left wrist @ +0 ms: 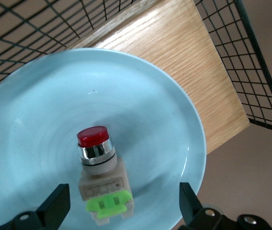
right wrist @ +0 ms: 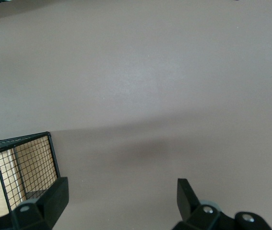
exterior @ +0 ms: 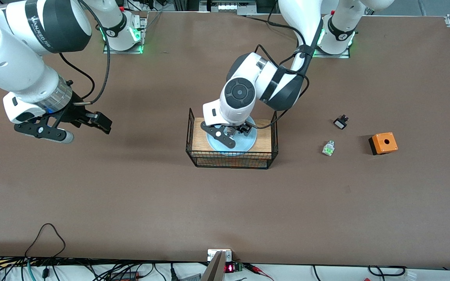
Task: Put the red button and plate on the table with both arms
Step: 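Close the left gripper around the red button's body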
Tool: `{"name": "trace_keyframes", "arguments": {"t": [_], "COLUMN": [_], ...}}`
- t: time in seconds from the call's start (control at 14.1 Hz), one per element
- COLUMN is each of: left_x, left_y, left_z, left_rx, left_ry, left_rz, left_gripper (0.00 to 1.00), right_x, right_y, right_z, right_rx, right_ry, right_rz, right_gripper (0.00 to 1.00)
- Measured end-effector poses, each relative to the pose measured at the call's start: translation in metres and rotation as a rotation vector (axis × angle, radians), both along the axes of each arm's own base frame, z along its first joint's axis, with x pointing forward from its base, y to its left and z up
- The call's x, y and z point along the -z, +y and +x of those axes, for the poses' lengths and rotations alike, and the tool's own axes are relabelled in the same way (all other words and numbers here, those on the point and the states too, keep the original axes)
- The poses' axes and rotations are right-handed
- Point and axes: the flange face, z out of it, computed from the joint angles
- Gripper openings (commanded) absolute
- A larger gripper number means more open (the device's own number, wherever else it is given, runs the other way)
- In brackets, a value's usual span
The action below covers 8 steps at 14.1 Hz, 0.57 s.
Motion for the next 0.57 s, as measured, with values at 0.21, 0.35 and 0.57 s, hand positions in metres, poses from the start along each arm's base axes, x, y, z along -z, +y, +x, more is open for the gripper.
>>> {"name": "trace_keyframes", "arguments": {"t": [0.21, 0.35, 0.57], "left_x": [0.0018, 0.0039, 0.0089], "left_y": [0.002, 0.002, 0.0021], "left_z": [0.0011, 0.0012, 0.0014], "left_rx": [0.026, 0.032, 0.035], "left_ry": [-0.014, -0.014, -0.011], "left_rz": [0.02, 0.025, 0.031], "left_gripper": [0.91, 0.9, 0.8], "right_x": [0.0001, 0.0001, 0.0001], "right_y": [-0.0004, -0.0004, -0.0004], "right_z": [0.0, 0.0, 0.0], "right_rx": [-0.002, -0.002, -0.002], "right_ry": [0.001, 0.001, 0.001], "right_rz": [0.0, 0.0, 0.0], "right_gripper": [1.0, 1.0, 1.0]}}
